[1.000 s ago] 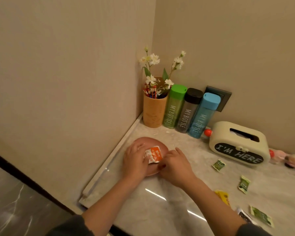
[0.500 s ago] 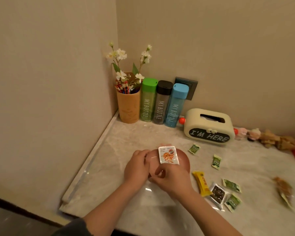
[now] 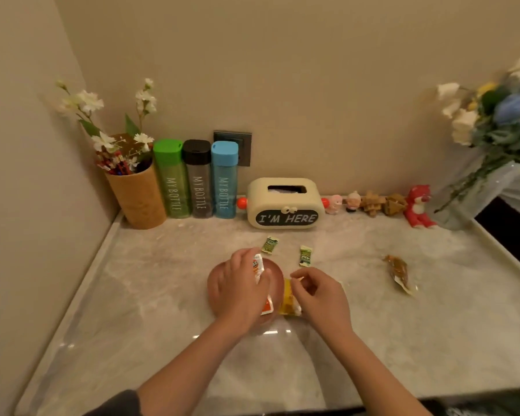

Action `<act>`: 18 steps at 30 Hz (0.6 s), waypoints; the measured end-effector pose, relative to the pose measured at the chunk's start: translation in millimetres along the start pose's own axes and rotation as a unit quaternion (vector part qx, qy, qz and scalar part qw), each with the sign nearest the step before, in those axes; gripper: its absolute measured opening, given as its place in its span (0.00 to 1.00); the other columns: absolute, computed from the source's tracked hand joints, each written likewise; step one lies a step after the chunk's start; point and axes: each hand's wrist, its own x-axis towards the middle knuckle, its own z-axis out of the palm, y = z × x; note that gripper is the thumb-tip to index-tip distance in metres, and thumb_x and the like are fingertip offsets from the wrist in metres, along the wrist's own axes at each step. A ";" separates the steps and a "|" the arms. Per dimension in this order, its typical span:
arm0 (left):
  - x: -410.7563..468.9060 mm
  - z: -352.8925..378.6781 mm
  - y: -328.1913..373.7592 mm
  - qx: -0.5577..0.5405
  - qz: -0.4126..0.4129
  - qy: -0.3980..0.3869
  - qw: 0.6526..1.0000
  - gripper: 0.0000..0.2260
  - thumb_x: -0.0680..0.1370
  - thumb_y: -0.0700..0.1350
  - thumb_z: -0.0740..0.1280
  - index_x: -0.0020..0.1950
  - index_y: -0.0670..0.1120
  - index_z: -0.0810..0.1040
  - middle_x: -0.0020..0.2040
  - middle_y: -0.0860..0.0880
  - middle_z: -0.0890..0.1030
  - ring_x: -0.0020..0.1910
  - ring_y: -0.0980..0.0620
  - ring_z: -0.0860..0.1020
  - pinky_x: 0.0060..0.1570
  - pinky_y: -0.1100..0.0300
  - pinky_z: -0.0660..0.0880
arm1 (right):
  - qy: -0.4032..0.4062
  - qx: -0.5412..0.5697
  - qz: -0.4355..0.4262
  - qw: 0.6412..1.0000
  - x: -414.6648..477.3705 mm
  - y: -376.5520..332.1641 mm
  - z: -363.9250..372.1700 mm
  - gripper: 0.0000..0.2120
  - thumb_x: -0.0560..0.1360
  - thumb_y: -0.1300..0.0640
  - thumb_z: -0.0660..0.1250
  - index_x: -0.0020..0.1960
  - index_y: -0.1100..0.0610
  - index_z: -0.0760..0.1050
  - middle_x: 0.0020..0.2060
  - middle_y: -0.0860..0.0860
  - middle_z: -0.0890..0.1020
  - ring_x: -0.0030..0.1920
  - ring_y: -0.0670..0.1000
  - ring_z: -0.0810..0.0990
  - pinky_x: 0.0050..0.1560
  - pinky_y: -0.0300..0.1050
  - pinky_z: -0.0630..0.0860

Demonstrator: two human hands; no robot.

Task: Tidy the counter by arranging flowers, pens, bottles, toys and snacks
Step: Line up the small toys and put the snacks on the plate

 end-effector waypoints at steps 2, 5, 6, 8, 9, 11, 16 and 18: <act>-3.9 15.1 24.7 -0.047 0.059 -0.030 0.997 0.17 0.77 0.52 0.64 0.66 0.58 0.71 0.66 0.58 0.70 0.66 0.55 0.68 0.65 0.57 0.62 | 0.033 0.012 0.026 0.999 4.0 14.0 -21.1 0.06 0.72 0.53 0.69 0.42 0.41 0.78 0.32 0.42 0.80 0.33 0.42 0.78 0.34 0.42 0.74; -8.3 38.3 58.5 -0.074 0.111 -0.061 0.989 0.15 0.78 0.52 0.65 0.64 0.58 0.73 0.65 0.59 0.71 0.65 0.57 0.69 0.63 0.59 0.62 | 0.077 0.011 0.049 0.996 11.1 36.5 -55.2 0.08 0.72 0.54 0.68 0.44 0.41 0.78 0.34 0.42 0.81 0.35 0.41 0.78 0.36 0.42 0.75; -8.6 45.8 68.5 -0.077 0.115 -0.072 0.988 0.15 0.78 0.52 0.65 0.64 0.59 0.73 0.64 0.59 0.71 0.64 0.57 0.69 0.64 0.58 0.65 | 0.089 0.004 0.052 0.995 14.2 44.7 -67.0 0.08 0.72 0.54 0.68 0.44 0.40 0.78 0.34 0.42 0.80 0.36 0.41 0.78 0.36 0.41 0.74; -8.9 61.8 84.0 -0.068 0.127 -0.100 0.984 0.15 0.77 0.52 0.65 0.64 0.60 0.72 0.64 0.59 0.71 0.64 0.57 0.70 0.63 0.56 0.68 | 0.103 -0.010 0.065 0.993 21.8 60.3 -89.6 0.08 0.73 0.54 0.67 0.46 0.41 0.78 0.36 0.41 0.80 0.37 0.42 0.78 0.36 0.41 0.73; -8.8 70.5 90.4 -0.054 0.136 -0.118 0.982 0.16 0.76 0.51 0.66 0.64 0.59 0.72 0.64 0.58 0.71 0.64 0.56 0.70 0.63 0.56 0.69 | 0.105 -0.016 0.069 0.992 26.5 68.3 -99.9 0.08 0.73 0.54 0.67 0.48 0.41 0.78 0.38 0.41 0.80 0.38 0.43 0.78 0.38 0.42 0.74; -7.6 89.8 101.2 -0.003 0.142 -0.154 0.978 0.20 0.75 0.50 0.67 0.67 0.57 0.70 0.67 0.56 0.70 0.66 0.54 0.69 0.63 0.57 0.69 | 0.098 -0.025 0.074 0.992 37.3 84.4 -117.6 0.10 0.72 0.55 0.67 0.52 0.45 0.79 0.44 0.41 0.80 0.46 0.46 0.79 0.45 0.48 0.77; -11.7 130.8 116.6 0.159 0.087 -0.186 0.966 0.24 0.76 0.48 0.62 0.73 0.55 0.63 0.76 0.48 0.59 0.75 0.48 0.57 0.72 0.54 0.57 | 0.041 -0.101 0.077 0.991 63.8 117.6 -141.8 0.23 0.71 0.54 0.70 0.65 0.51 0.75 0.61 0.50 0.76 0.61 0.53 0.74 0.63 0.49 0.71; -16.4 140.9 120.3 0.203 0.069 -0.163 0.963 0.23 0.77 0.45 0.59 0.72 0.55 0.63 0.76 0.48 0.58 0.73 0.46 0.58 0.71 0.53 0.57 | 0.004 -0.131 0.076 0.988 71.8 130.2 -142.4 0.27 0.71 0.51 0.69 0.70 0.50 0.71 0.67 0.52 0.72 0.67 0.54 0.69 0.68 0.49 0.66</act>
